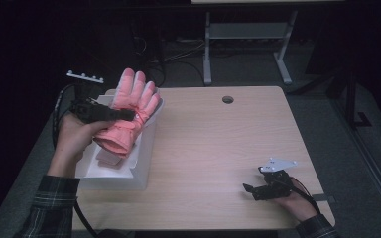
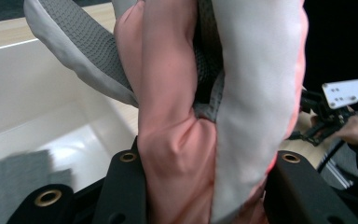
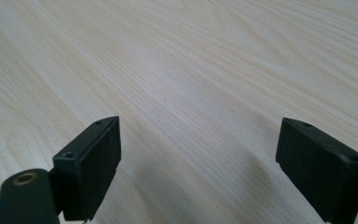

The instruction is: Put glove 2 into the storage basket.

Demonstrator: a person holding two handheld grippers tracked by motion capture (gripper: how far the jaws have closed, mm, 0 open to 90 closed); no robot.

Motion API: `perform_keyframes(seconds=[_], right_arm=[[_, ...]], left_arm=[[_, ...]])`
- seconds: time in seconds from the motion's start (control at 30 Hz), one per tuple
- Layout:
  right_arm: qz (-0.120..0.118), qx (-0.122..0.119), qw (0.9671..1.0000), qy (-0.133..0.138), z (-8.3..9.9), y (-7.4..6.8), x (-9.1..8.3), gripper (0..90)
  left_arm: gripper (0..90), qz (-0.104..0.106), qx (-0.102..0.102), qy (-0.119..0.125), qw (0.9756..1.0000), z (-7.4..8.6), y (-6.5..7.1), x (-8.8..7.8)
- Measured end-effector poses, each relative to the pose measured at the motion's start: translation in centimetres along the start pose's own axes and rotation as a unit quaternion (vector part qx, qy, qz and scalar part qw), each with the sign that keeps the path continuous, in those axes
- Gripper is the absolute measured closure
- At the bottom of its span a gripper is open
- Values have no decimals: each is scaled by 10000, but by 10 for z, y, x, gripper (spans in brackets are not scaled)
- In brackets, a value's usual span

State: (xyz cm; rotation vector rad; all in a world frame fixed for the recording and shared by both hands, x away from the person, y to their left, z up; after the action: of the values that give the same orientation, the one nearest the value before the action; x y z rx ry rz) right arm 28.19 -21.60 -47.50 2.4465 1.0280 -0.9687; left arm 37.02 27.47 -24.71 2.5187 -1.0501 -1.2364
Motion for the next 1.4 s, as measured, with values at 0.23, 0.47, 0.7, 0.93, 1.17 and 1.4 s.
perform_keyframes(seconds=[0.23,0.47,0.7,0.93,1.17,1.4], right_arm=[[-15,-10,10000,-60,0,-1,1,138],[6,-28,10000,-43,1,0,1,138],[-6,-32,10000,-66,1,0,2,138],[-10,-12,10000,-68,1,0,1,138],[-7,-37,10000,-63,1,0,2,138],[-78,-42,9999,-123,1,1,1,138]], left_arm=[[616,-299,-310,114,9990,10,-27,-10],[616,-570,-659,69,9962,22,-53,0],[616,-671,-881,-161,9937,34,-71,25],[615,-914,-1016,-382,9899,44,-86,46],[613,-942,-1142,-546,9875,55,-97,64],[608,-963,-1273,-753,9843,65,-108,84]])
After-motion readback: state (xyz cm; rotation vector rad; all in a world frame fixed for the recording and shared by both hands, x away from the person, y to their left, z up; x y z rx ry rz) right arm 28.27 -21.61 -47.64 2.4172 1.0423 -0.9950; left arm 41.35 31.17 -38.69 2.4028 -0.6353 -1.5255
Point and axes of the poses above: each handheld gripper's, and its own axes: x roughly forward along the jaws, z roughly out of its underside, y roughly to its right, the point moved 1 cm from there along x, roughly forward along the jaws, and after that the axes turned 6 degrees about -x, right-handed, at the moved point
